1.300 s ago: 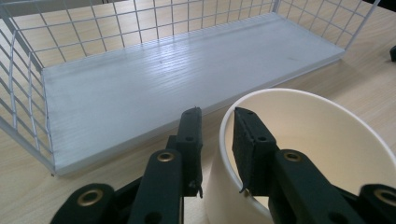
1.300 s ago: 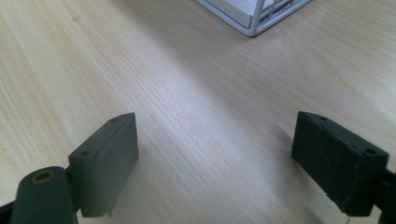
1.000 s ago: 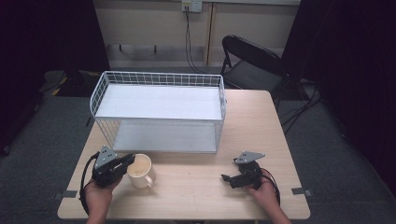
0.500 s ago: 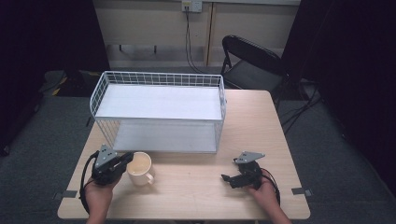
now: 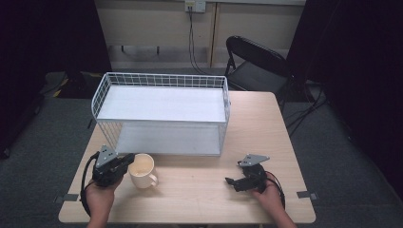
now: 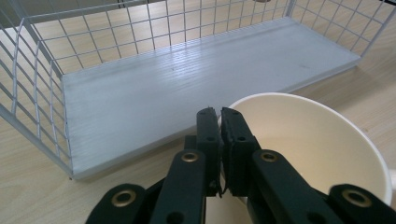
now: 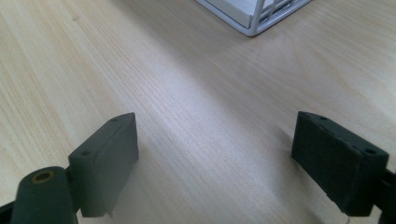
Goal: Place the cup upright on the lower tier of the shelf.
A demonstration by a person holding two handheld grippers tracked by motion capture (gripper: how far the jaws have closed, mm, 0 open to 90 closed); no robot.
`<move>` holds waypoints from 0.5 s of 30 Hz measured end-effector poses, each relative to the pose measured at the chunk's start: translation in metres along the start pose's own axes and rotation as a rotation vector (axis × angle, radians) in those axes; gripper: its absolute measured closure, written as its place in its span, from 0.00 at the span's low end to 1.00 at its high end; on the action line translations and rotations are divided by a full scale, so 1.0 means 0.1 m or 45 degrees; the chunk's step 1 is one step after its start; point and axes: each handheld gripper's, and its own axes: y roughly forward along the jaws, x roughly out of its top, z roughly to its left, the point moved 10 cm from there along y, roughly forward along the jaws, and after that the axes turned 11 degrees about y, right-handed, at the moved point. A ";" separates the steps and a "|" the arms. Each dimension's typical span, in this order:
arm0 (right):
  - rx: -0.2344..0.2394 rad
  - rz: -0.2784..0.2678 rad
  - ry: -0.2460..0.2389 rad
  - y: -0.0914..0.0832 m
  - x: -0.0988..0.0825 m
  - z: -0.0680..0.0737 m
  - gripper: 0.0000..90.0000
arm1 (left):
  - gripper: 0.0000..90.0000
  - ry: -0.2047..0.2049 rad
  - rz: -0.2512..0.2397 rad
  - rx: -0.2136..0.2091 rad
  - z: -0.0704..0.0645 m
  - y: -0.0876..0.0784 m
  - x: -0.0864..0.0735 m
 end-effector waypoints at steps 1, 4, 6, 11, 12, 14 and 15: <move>0.000 0.000 0.000 0.00 0.00 0.00 0.16 | 0.97 0.000 0.000 0.000 0.00 0.00 0.00; 0.000 0.000 -0.001 0.00 0.00 0.00 0.16 | 0.97 -0.001 -0.008 0.011 0.00 -0.01 0.04; -0.001 0.000 0.000 0.00 0.00 0.00 0.16 | 0.97 -0.010 -0.008 0.012 0.00 0.00 0.04; -0.001 0.001 0.001 0.00 0.00 0.00 0.16 | 0.97 0.001 0.004 0.020 -0.01 0.01 0.02; -0.001 0.000 0.000 0.00 0.00 0.00 0.16 | 0.97 -0.008 0.003 0.025 0.00 0.01 0.01; -0.001 0.000 0.000 0.00 0.00 0.00 0.16 | 0.97 -0.005 0.003 0.024 0.00 0.01 0.01; -0.001 0.000 0.000 0.00 0.00 0.00 0.16 | 0.97 -0.009 -0.001 0.021 -0.01 0.02 0.01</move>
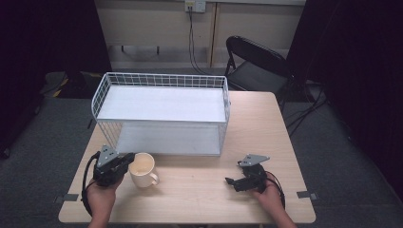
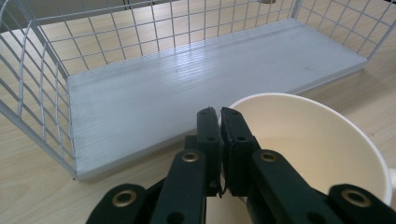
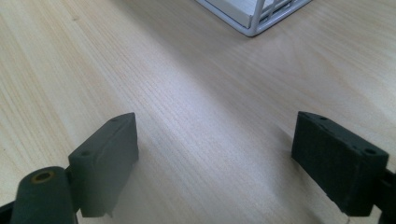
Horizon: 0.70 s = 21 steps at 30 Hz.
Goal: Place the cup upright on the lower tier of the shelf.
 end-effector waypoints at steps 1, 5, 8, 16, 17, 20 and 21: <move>0.000 0.000 0.000 0.00 0.00 0.00 0.16 | 0.97 -0.004 -0.004 0.002 0.00 0.00 0.00; 0.000 0.001 0.001 0.00 0.00 0.00 0.16 | 0.97 -0.014 -0.010 0.003 -0.01 0.01 0.00; 0.001 0.001 0.000 0.00 0.00 0.00 0.16 | 0.97 -0.006 -0.004 -0.001 -0.01 0.02 -0.02; 0.002 0.000 0.000 0.00 0.00 0.00 0.16 | 0.97 -0.045 -0.025 -0.012 -0.01 0.03 -0.05; 0.002 0.000 0.000 0.00 0.00 0.00 0.16 | 0.96 -0.048 -0.026 -0.013 -0.01 0.03 -0.05; 0.002 0.000 0.000 0.00 0.00 0.01 0.16 | 0.95 -0.054 -0.024 -0.014 -0.01 0.04 -0.06; 0.002 0.000 0.000 0.00 0.00 0.01 0.16 | 0.92 -0.062 -0.017 -0.015 -0.01 0.06 -0.08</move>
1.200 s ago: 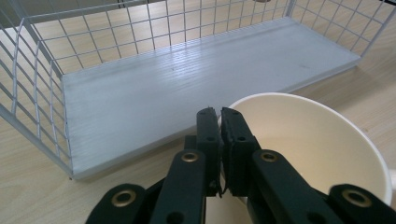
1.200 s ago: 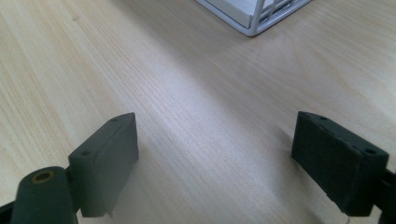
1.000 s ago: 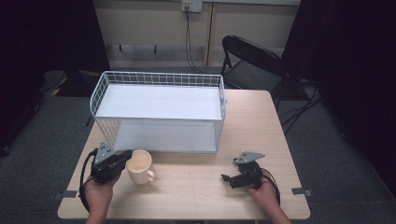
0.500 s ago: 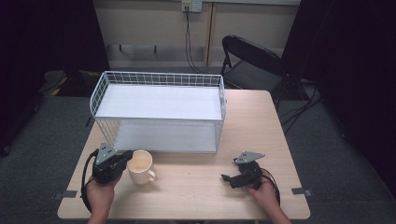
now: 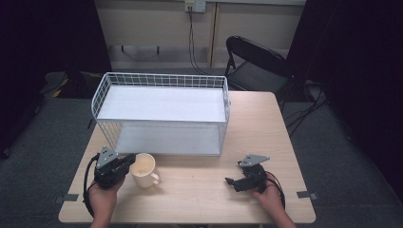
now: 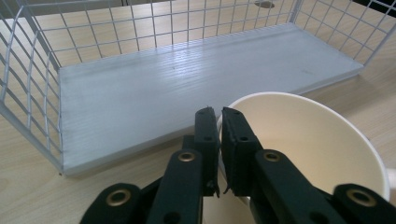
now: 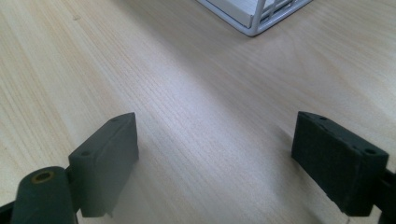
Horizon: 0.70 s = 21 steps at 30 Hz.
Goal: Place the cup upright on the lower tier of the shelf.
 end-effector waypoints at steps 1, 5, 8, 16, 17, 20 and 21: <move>0.000 0.000 0.000 0.00 0.00 0.00 0.16 | 0.91 0.000 0.000 0.000 0.00 0.00 0.00; 0.000 0.000 0.000 0.00 0.00 0.00 0.16 | 0.91 -0.017 0.002 -0.002 -0.02 0.04 -0.01; 0.000 0.000 0.000 0.00 0.00 0.00 0.16 | 0.87 -0.032 0.043 -0.014 -0.02 0.06 -0.05; 0.002 0.001 -0.001 0.00 0.00 0.00 0.16 | 0.91 0.045 0.071 0.023 -0.05 0.08 -0.05; 0.002 0.001 -0.001 0.00 0.00 0.00 0.16 | 0.91 0.045 0.071 0.023 -0.05 0.08 -0.05; 0.002 0.001 0.000 0.00 0.00 0.00 0.16 | 0.91 0.035 0.046 0.024 -0.06 0.06 0.02; 0.002 0.001 0.000 0.00 0.00 0.00 0.16 | 0.91 0.035 0.043 0.028 -0.06 0.05 0.03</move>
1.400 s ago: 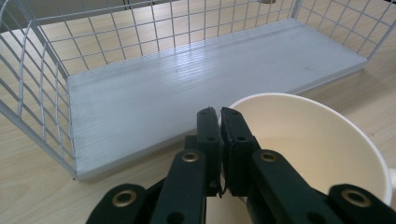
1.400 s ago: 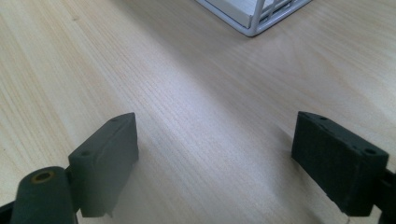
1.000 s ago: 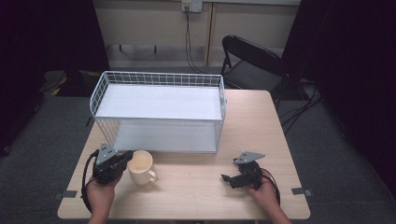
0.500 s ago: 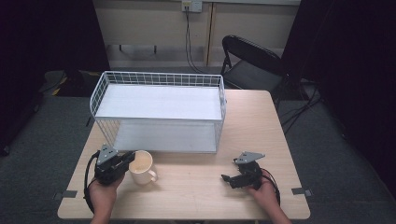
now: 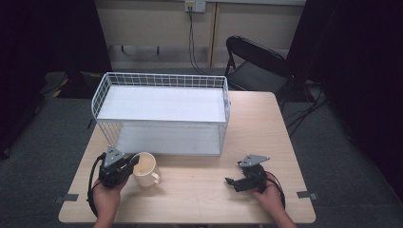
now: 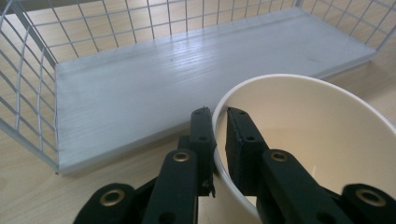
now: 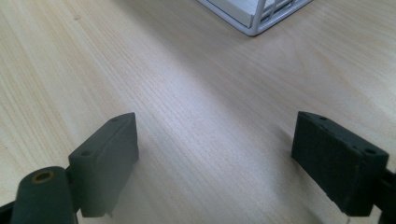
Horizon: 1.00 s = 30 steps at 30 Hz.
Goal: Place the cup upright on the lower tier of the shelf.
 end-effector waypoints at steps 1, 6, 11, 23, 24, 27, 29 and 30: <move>0.000 0.000 0.000 0.00 0.00 0.00 0.16 | 0.91 -0.010 -0.007 0.002 0.01 -0.01 0.02; 0.000 0.000 0.000 0.00 0.00 0.00 0.16 | 0.91 -0.022 -0.008 0.025 0.04 -0.03 0.05; 0.000 0.000 0.000 0.00 0.00 0.00 0.16 | 0.91 -0.034 -0.018 0.054 0.09 -0.04 0.08; 0.000 -0.001 0.000 0.00 0.00 0.00 0.16 | 0.91 -0.062 -0.059 0.132 0.17 0.04 0.17; 0.000 0.000 0.000 0.00 0.00 0.00 0.16 | 0.91 -0.061 -0.063 0.138 0.18 0.05 0.18; 0.000 0.000 0.000 0.00 0.00 0.00 0.16 | 0.91 -0.074 -0.067 0.143 0.18 0.07 0.20; 0.000 0.000 0.000 0.00 0.00 0.00 0.16 | 0.91 -0.071 -0.065 0.147 0.19 0.09 0.21; 0.000 0.000 0.000 0.00 0.00 0.00 0.16 | 0.91 -0.072 -0.062 0.149 0.19 0.10 0.22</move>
